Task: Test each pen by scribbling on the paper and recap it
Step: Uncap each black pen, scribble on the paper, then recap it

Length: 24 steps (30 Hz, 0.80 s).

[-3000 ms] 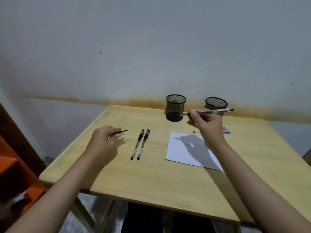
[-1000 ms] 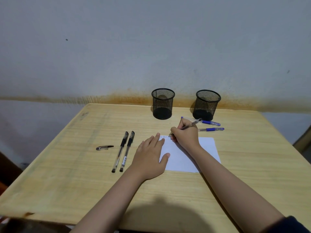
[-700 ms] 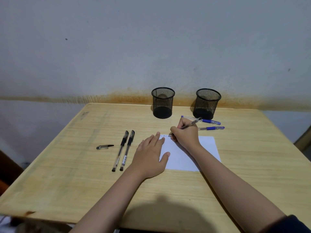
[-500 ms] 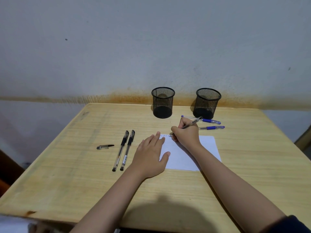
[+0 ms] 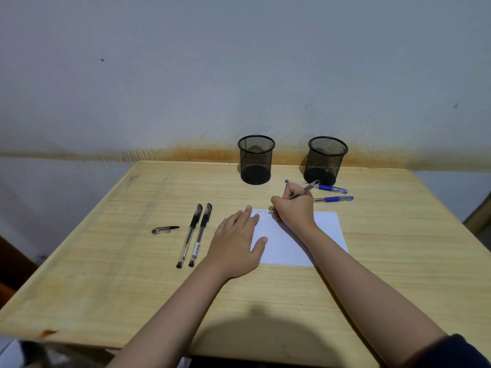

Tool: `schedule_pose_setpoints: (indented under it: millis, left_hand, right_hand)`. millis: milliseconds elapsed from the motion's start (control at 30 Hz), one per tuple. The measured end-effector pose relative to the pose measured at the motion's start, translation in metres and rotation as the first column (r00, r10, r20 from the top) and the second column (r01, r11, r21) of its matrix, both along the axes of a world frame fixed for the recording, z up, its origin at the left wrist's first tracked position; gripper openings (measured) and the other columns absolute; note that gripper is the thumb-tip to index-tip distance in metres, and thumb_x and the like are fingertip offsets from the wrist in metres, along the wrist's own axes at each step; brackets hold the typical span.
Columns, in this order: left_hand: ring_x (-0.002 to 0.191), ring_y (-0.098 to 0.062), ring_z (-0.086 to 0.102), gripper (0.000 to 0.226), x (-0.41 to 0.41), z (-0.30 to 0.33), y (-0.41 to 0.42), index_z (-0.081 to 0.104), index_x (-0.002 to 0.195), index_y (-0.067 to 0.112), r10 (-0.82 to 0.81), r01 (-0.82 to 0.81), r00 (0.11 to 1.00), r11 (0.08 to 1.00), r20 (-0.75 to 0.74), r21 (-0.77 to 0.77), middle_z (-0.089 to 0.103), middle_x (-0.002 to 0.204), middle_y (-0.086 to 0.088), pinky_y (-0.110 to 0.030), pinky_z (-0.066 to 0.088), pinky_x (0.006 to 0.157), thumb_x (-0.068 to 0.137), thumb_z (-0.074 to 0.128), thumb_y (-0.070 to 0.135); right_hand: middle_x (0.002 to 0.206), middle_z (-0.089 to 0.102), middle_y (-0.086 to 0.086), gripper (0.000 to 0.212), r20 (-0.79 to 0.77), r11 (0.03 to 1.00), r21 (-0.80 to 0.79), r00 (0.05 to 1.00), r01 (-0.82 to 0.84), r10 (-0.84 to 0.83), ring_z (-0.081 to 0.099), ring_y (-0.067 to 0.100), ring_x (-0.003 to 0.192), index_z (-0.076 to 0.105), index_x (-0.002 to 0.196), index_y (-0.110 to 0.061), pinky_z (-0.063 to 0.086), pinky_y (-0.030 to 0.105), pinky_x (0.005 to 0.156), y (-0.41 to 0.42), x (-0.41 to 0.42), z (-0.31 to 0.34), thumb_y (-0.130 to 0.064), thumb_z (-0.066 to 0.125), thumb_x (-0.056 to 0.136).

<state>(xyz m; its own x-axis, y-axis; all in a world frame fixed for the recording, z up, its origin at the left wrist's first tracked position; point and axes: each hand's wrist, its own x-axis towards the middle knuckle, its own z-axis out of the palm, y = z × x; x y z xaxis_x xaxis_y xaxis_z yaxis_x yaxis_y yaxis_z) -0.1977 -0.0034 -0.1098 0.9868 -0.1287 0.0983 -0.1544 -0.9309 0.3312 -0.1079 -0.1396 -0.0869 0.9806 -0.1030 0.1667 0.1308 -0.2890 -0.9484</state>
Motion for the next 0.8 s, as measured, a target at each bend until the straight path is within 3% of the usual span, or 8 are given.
schedule_pose_setpoints:
  millis: [133,267,433,567,667,800]
  left_hand:
    - [0.145,-0.018,0.007,0.058,0.0,0.001,-0.001,0.021,0.146,0.023,0.0,0.0,1.0,1.0,0.006,0.003,0.008,0.159,0.005,-0.04,0.011,0.116,0.094,0.032,0.047]
    - [0.145,-0.018,0.007,0.058,-0.001,0.002,-0.001,0.021,0.146,0.023,-0.004,0.004,1.0,1.0,0.001,-0.001,0.007,0.159,0.005,-0.04,0.012,0.116,0.094,0.032,0.047]
    - [0.145,-0.017,0.007,0.059,-0.001,0.003,0.0,0.02,0.146,0.023,-0.006,0.006,1.0,1.0,-0.003,0.006,0.007,0.159,0.004,-0.039,0.012,0.117,0.094,0.031,0.048]
    - [0.146,-0.018,0.005,0.06,-0.001,0.007,-0.001,0.02,0.147,0.023,-0.005,0.004,0.999,1.0,-0.051,-0.006,0.006,0.159,0.005,-0.041,0.012,0.117,0.094,0.033,0.047]
    - [0.145,-0.017,0.01,0.058,-0.001,0.017,0.001,0.026,0.145,0.022,0.005,-0.021,0.994,0.988,-0.106,-0.153,0.013,0.158,0.005,-0.04,0.019,0.115,0.094,0.039,0.046]
    - [0.129,-0.009,0.042,0.047,-0.009,0.033,0.017,0.043,0.137,0.018,0.108,-0.091,0.994,0.916,0.021,-0.39,0.041,0.146,0.003,-0.02,0.032,0.098,0.093,0.049,0.034]
  right_hand:
    - [0.061,0.045,0.017,0.025,-0.004,1.0,0.012,1.0,0.018,-0.018,0.06,0.036,0.053,0.043,0.063,-0.004,0.043,0.018,0.034,0.0,0.001,-0.001,0.007,0.061,0.075]
    - [0.055,0.049,0.016,0.028,-0.036,0.997,0.075,0.999,0.021,-0.018,0.059,0.023,0.042,0.041,0.061,-0.006,0.047,0.021,0.037,-0.002,0.0,-0.001,0.003,0.061,0.078]
    - [0.05,0.056,0.01,0.031,-0.08,0.956,0.29,0.996,0.053,-0.031,0.058,0.022,0.042,0.047,0.063,-0.011,0.052,0.028,0.044,-0.003,-0.003,0.002,-0.017,0.067,0.086]
    - [0.047,0.052,0.006,0.034,-0.004,0.979,0.199,1.0,-0.03,0.031,0.052,0.016,0.032,0.051,0.068,-0.008,0.044,0.02,0.034,-0.002,-0.01,0.007,-0.032,0.066,0.087]
    - [0.053,0.057,0.009,0.03,0.005,0.98,0.171,0.995,-0.103,0.104,0.054,0.014,0.037,0.058,0.078,-0.002,0.046,0.021,0.036,-0.003,-0.013,0.009,-0.029,0.067,0.086]
    - [0.064,0.062,0.011,0.022,-0.074,0.96,0.232,0.981,-0.155,0.177,0.056,0.006,0.041,0.064,0.085,0.0,0.045,0.018,0.038,-0.004,-0.016,0.015,-0.021,0.069,0.085]
